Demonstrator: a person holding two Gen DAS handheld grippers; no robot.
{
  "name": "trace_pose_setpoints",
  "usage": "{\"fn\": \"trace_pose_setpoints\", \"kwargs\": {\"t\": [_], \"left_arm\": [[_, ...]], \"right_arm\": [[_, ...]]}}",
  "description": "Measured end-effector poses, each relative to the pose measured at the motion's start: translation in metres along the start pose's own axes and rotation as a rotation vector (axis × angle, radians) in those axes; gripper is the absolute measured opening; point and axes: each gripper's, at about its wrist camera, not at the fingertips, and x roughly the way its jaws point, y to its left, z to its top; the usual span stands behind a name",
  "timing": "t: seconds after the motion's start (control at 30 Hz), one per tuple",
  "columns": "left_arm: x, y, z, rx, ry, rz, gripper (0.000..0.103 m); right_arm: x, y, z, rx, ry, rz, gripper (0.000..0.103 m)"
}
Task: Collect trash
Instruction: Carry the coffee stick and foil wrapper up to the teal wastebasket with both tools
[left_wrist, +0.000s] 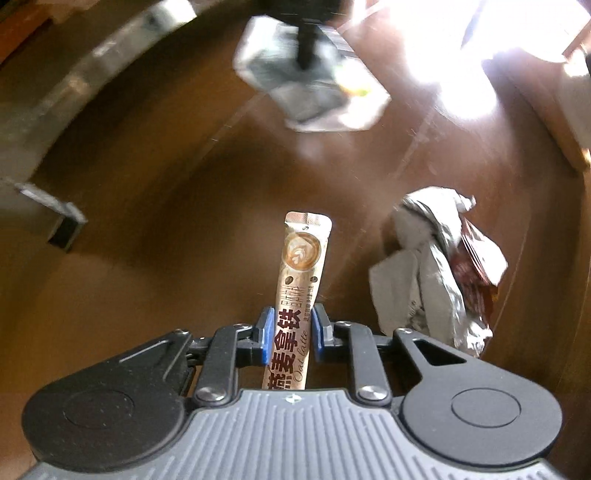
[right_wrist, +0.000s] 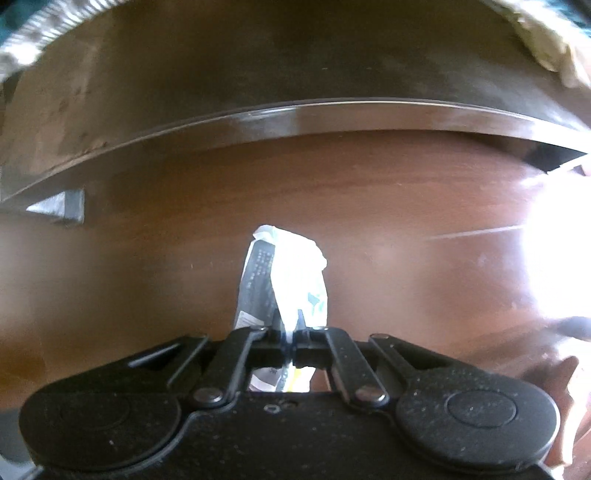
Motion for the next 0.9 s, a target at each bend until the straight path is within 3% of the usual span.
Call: {"fn": "trace_pose_setpoints", "kwargs": {"t": [0.13, 0.33, 0.53, 0.7, 0.9], "left_arm": [[-0.027, 0.012, 0.012, -0.030, -0.035, 0.022, 0.020], [-0.088, 0.011, 0.049, -0.020, -0.149, 0.061, 0.020], [-0.175, 0.006, 0.084, 0.015, -0.274, 0.088, 0.020], [-0.253, -0.005, 0.113, 0.068, -0.377, 0.168, 0.020], [-0.342, -0.029, 0.141, 0.051, -0.480, 0.228, 0.020]], "right_arm": [[-0.032, -0.006, -0.016, -0.006, -0.019, 0.003, 0.001], [-0.112, -0.016, -0.037, -0.042, -0.103, 0.034, 0.001], [-0.211, -0.030, -0.054, -0.071, -0.210, 0.055, 0.001], [-0.292, -0.045, -0.077, -0.083, -0.340, 0.075, 0.001], [-0.384, -0.072, -0.106, -0.037, -0.476, 0.087, 0.001]]}}
